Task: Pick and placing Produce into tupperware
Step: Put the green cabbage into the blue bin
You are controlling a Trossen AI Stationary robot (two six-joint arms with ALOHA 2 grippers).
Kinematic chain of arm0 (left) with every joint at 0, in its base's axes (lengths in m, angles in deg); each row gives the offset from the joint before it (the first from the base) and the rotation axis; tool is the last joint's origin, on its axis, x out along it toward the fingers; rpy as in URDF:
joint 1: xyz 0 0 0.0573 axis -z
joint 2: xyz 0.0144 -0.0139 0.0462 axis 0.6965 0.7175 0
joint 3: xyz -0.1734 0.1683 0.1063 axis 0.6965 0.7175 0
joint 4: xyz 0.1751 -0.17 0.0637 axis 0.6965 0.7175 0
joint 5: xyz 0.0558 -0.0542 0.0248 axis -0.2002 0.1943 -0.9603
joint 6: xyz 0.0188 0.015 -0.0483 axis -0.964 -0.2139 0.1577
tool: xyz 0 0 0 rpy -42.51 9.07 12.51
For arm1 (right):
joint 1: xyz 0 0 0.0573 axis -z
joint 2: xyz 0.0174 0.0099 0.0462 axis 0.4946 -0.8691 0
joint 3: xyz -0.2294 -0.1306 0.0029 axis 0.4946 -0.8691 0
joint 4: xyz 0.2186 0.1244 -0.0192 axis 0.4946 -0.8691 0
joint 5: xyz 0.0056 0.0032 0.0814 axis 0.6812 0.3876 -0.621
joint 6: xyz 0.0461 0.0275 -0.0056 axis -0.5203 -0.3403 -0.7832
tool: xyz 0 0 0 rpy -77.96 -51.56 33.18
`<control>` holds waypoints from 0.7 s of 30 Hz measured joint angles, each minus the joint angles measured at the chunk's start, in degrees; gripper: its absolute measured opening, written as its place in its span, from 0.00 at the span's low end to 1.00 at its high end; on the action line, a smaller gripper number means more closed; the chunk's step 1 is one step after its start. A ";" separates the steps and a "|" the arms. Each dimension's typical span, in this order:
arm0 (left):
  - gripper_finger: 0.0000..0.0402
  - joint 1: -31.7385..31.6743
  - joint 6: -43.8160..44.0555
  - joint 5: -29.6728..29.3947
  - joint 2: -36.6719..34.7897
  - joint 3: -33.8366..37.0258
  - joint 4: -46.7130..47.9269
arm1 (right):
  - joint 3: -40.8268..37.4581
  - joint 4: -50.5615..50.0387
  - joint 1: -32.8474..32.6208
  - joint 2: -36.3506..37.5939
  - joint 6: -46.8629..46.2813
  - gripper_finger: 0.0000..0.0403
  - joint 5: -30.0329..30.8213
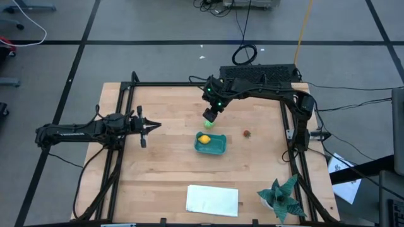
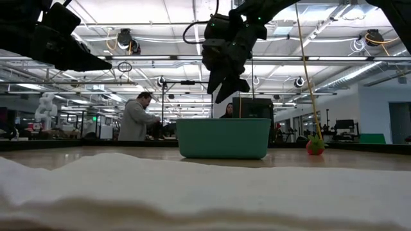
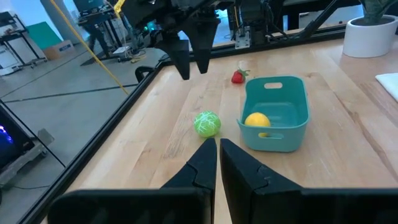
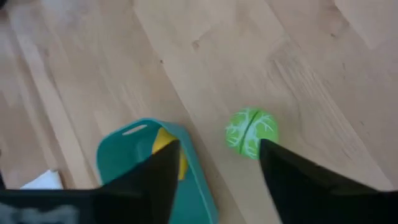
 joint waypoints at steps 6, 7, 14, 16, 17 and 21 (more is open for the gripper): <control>0.06 0.02 0.24 0.03 0.00 0.00 0.08 | -0.62 -0.94 0.02 0.00 -0.41 0.81 4.33; 0.06 0.00 0.25 0.03 0.00 0.00 0.16 | -1.20 -0.69 0.05 0.02 -0.46 0.84 4.32; 0.06 0.00 0.07 0.03 0.02 0.00 1.26 | -4.02 0.64 0.13 -0.02 -1.90 0.92 4.09; 0.06 0.00 0.07 0.03 0.00 0.00 1.31 | -4.76 1.56 0.13 -0.02 -1.94 0.92 3.89; 0.06 0.00 0.04 0.03 0.02 0.00 1.31 | -5.00 2.20 0.13 -0.02 -2.12 0.92 3.66; 0.06 0.00 0.04 0.03 0.01 0.00 1.31 | -5.76 4.73 0.26 -0.02 -3.20 0.92 2.52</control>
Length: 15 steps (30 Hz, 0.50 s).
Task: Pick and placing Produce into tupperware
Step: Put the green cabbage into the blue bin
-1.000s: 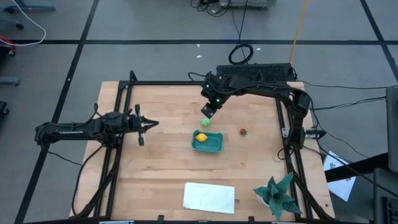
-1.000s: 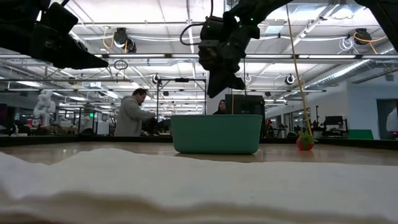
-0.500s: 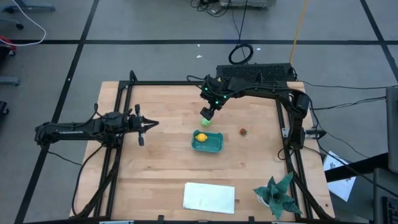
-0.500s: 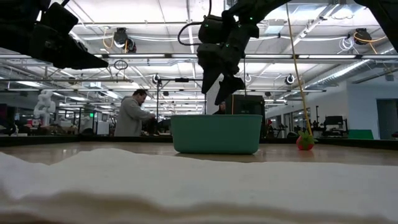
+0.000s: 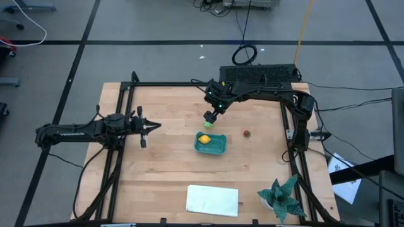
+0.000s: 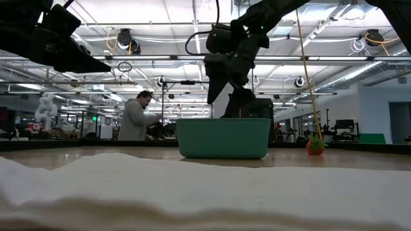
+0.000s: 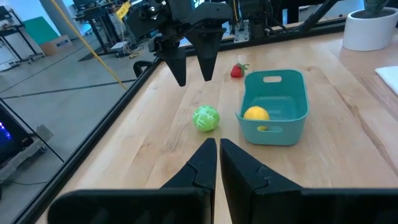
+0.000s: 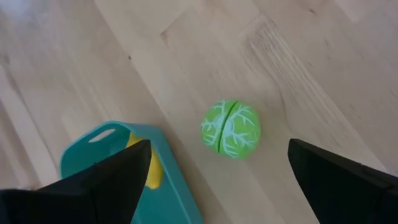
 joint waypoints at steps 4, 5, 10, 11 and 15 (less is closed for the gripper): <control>0.06 0.00 0.00 0.00 0.01 0.00 -0.02 | -0.36 1.15 0.00 -0.77 -0.01 0.92 0.07; 0.06 0.00 -0.02 0.00 -0.01 0.00 0.00 | -0.36 1.42 0.02 -1.30 -0.01 0.92 0.07; 0.06 0.00 -0.11 0.00 -0.01 0.00 0.13 | -0.46 1.22 -0.12 -4.56 -0.03 0.92 0.03; 0.06 0.00 -0.11 0.00 0.00 0.00 0.13 | -0.44 0.80 -0.19 -5.10 -0.03 0.92 0.00; 0.06 0.00 -0.11 0.00 0.01 0.00 0.52 | -0.44 0.85 -0.23 -6.88 -0.67 0.92 -1.69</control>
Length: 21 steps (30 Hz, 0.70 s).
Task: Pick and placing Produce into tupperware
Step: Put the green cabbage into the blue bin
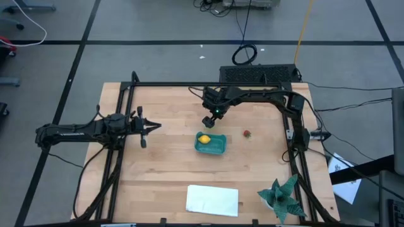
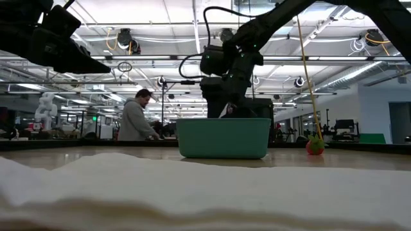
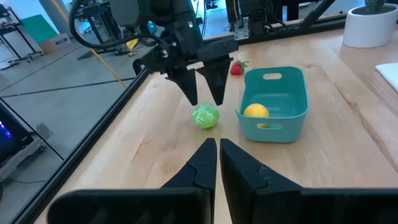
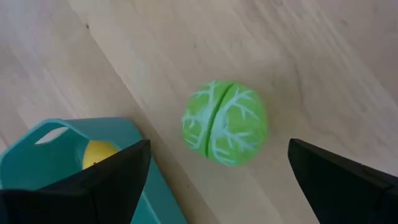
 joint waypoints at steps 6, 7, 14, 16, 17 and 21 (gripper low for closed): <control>0.06 0.01 -0.08 -0.02 -0.01 0.00 0.69 | 0.02 0.83 0.12 0.09 -0.24 0.92 -0.12; 0.06 0.00 -0.09 -0.02 -0.01 0.00 0.79 | 0.02 1.36 0.11 0.09 -0.40 0.92 -0.13; 0.06 0.00 -0.11 0.00 -0.01 0.00 0.82 | 0.11 2.76 0.08 -0.92 -0.83 0.92 0.02; 0.06 0.01 -0.11 -0.01 -0.02 0.00 0.88 | 0.05 1.50 0.10 -1.20 -0.80 0.92 0.11; 0.06 0.00 -0.11 -0.02 -0.01 0.00 0.95 | 0.06 1.98 0.04 -1.60 -0.84 0.92 0.10; 0.06 0.00 -0.13 -0.02 -0.02 0.00 1.16 | 0.08 2.27 -0.03 -2.25 -1.10 0.92 0.32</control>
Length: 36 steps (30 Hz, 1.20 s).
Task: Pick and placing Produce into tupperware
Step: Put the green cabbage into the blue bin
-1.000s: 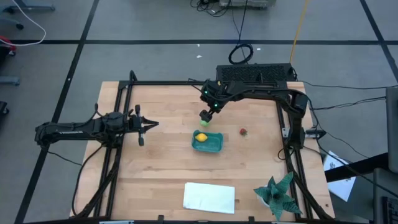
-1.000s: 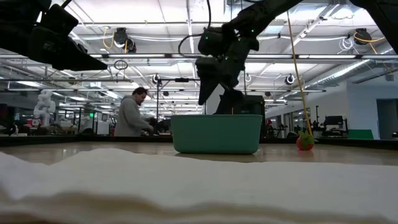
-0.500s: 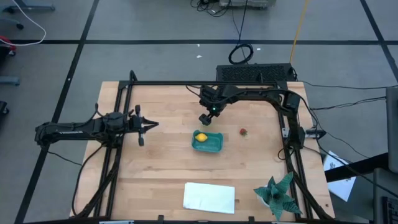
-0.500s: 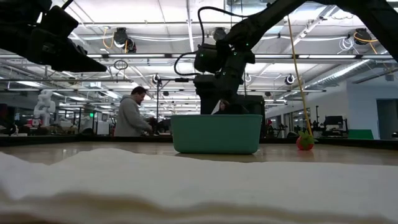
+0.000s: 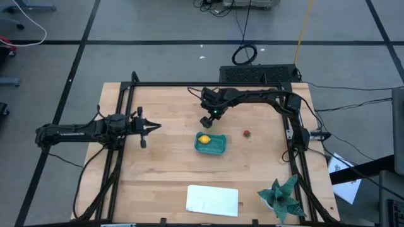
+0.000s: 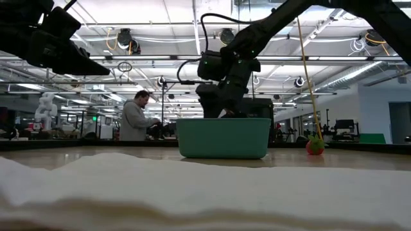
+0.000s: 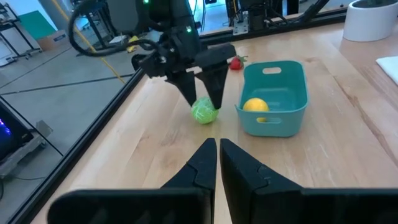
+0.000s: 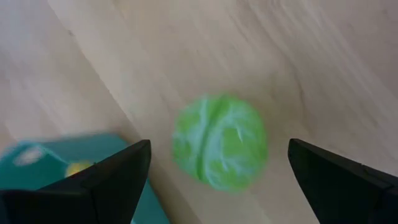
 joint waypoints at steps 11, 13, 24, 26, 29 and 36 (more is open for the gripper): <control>0.06 0.00 -0.04 0.02 0.02 0.00 0.13 | 0.08 2.85 -0.35 -1.38 0.01 0.92 0.03; 0.06 0.00 -0.03 0.00 0.01 0.00 0.21 | 0.03 2.73 -0.46 -2.35 0.01 0.92 0.03; 0.06 0.02 -0.08 0.00 0.02 0.00 0.61 | 0.21 2.21 -0.48 -3.32 1.65 0.91 -0.32; 0.06 0.02 -0.11 0.00 0.01 0.00 0.64 | 0.18 1.63 -0.48 -3.34 2.44 0.88 -0.29; 0.06 0.02 -0.11 0.00 0.02 0.00 0.74 | 0.14 1.66 -0.50 -3.39 2.44 0.82 -0.19; 0.06 0.02 -0.06 0.00 0.02 0.00 0.79 | 0.08 1.86 -0.50 -3.50 2.46 0.66 0.19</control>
